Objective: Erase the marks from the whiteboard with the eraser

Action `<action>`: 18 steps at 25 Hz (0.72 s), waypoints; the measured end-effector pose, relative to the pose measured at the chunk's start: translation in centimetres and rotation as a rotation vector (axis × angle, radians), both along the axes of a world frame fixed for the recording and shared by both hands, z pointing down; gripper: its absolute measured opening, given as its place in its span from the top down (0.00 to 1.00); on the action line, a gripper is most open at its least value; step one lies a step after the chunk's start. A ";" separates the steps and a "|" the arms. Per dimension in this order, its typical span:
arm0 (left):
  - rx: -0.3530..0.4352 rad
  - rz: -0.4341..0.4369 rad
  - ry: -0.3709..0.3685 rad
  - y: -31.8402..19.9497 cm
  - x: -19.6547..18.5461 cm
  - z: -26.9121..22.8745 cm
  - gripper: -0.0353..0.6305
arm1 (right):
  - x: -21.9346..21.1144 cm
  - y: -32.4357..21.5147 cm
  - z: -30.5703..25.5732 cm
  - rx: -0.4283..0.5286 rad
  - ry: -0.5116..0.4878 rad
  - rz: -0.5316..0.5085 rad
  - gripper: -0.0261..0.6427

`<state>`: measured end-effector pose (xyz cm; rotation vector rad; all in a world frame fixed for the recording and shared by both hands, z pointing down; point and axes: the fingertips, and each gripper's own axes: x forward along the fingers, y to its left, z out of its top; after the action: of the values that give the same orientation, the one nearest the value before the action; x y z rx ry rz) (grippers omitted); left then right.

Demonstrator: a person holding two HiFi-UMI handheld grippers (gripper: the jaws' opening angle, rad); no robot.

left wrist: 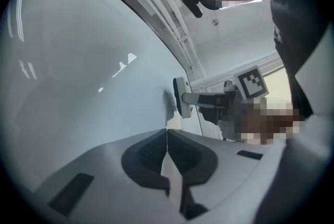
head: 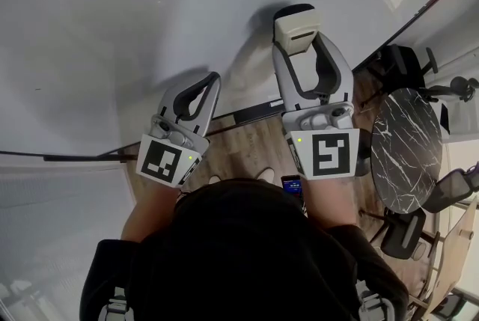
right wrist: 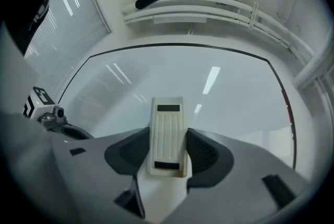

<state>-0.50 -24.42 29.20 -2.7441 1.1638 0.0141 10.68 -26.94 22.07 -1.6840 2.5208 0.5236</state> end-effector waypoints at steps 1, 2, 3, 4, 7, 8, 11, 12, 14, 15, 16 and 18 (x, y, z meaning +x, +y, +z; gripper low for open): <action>0.001 0.000 0.005 0.1 -0.4 -0.1 0.94 | -1.3 0.1 -0.1 0.003 0.003 -0.015 0.63; 0.001 0.000 0.010 0.1 -0.8 -0.2 0.94 | -2.4 0.2 -0.3 0.005 -0.003 -0.028 0.63; 0.001 -0.001 0.013 0.1 -1.3 -0.3 0.94 | -3.5 0.3 -0.6 0.010 -0.012 -0.039 0.63; 0.002 -0.004 0.014 0.2 -1.7 -0.4 0.94 | -4.5 0.5 -0.9 0.017 -0.016 -0.048 0.63; 0.002 -0.019 0.011 0.4 -3.0 -0.6 0.94 | -6.8 1.1 -1.6 0.042 0.008 -0.064 0.63; 0.001 -0.024 0.011 0.4 -3.4 -0.6 0.94 | -7.5 1.1 -1.7 0.044 0.019 -0.069 0.63; -0.002 -0.030 0.014 0.3 -4.3 -0.4 0.94 | -8.6 0.4 -1.5 0.037 0.027 -0.072 0.63; -0.003 -0.030 0.015 0.3 -4.4 -0.4 0.94 | -8.6 0.2 -1.5 0.034 0.022 -0.068 0.63; -0.002 -0.029 0.015 0.3 -4.5 -0.4 0.94 | -8.4 -0.1 -1.4 0.024 0.010 -0.066 0.63; -0.001 -0.028 0.014 0.3 -4.6 -0.4 0.94 | -8.3 -0.2 -1.4 0.019 0.001 -0.070 0.63; 0.000 -0.026 0.014 0.3 -4.6 -0.5 0.94 | -8.2 -0.3 -1.5 0.016 -0.010 -0.077 0.63; 0.001 -0.024 0.013 0.1 -4.6 -0.5 0.94 | -8.2 -0.3 -1.6 0.013 -0.027 -0.093 0.63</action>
<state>-5.15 -24.27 28.75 -2.7335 1.1993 0.0295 2.48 -27.28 20.49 -1.5496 2.5560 0.5045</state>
